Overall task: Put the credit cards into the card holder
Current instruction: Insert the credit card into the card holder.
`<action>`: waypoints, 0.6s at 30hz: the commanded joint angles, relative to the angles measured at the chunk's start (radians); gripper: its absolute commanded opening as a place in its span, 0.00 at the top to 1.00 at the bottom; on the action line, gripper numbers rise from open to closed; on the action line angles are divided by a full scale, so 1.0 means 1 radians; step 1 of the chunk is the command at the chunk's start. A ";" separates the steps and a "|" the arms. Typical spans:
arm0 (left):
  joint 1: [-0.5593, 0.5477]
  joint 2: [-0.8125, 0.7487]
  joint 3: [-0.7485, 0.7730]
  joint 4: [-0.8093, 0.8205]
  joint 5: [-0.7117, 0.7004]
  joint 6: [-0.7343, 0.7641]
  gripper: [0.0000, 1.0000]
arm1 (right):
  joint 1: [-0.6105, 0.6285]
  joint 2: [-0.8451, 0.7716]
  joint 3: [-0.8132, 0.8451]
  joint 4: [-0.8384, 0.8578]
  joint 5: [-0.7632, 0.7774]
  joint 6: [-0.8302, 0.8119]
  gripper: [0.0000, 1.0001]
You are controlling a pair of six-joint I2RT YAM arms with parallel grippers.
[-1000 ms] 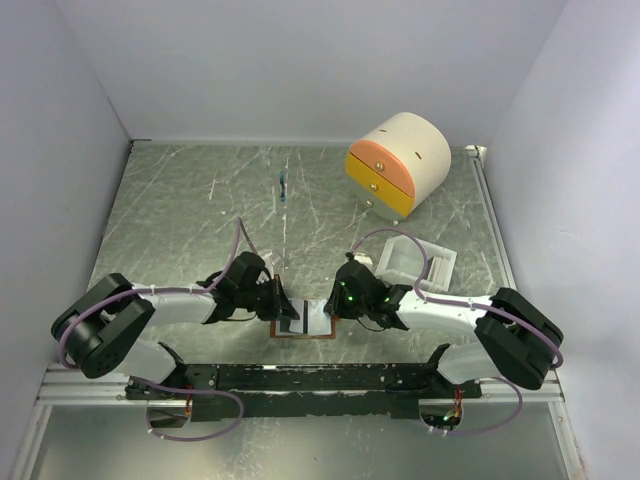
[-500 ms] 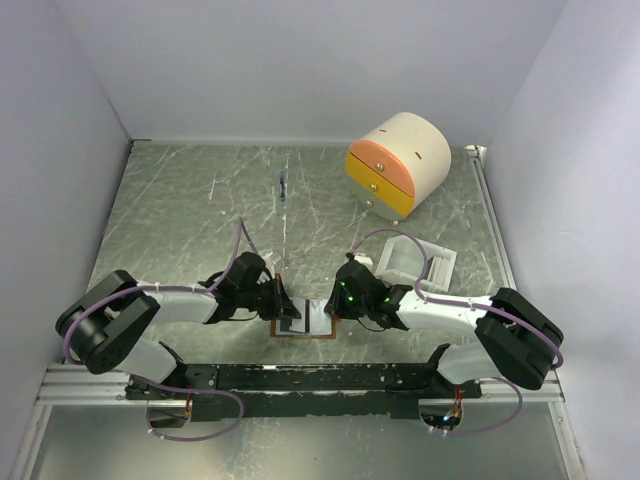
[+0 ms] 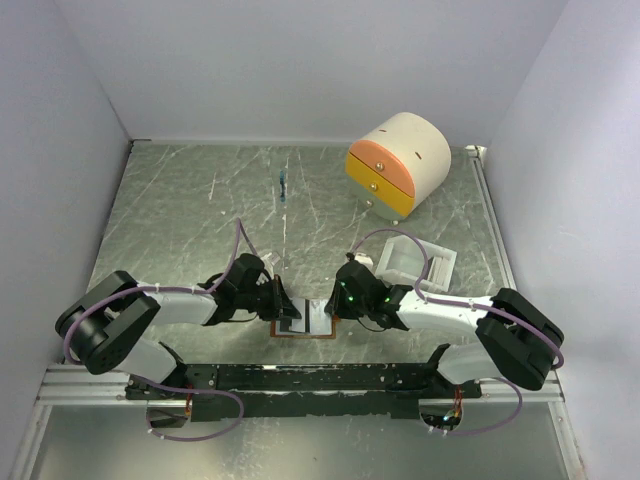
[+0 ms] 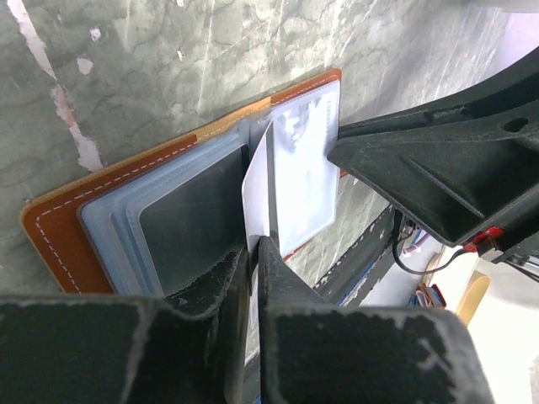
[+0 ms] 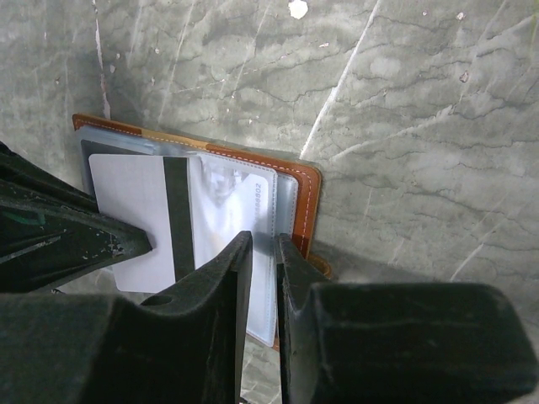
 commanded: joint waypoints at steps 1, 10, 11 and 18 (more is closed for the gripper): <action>-0.006 0.009 -0.019 -0.069 -0.080 0.026 0.81 | 0.008 -0.013 -0.004 -0.032 0.019 0.002 0.82; -0.008 -0.041 0.029 -0.190 -0.129 0.061 0.60 | 0.009 -0.032 -0.009 -0.039 0.023 0.006 0.83; -0.008 -0.042 0.036 -0.202 -0.135 0.063 0.59 | 0.010 -0.032 -0.009 -0.039 0.024 0.004 0.83; -0.011 -0.039 0.057 -0.244 -0.138 0.068 0.56 | 0.010 -0.024 -0.005 -0.037 0.022 0.001 0.83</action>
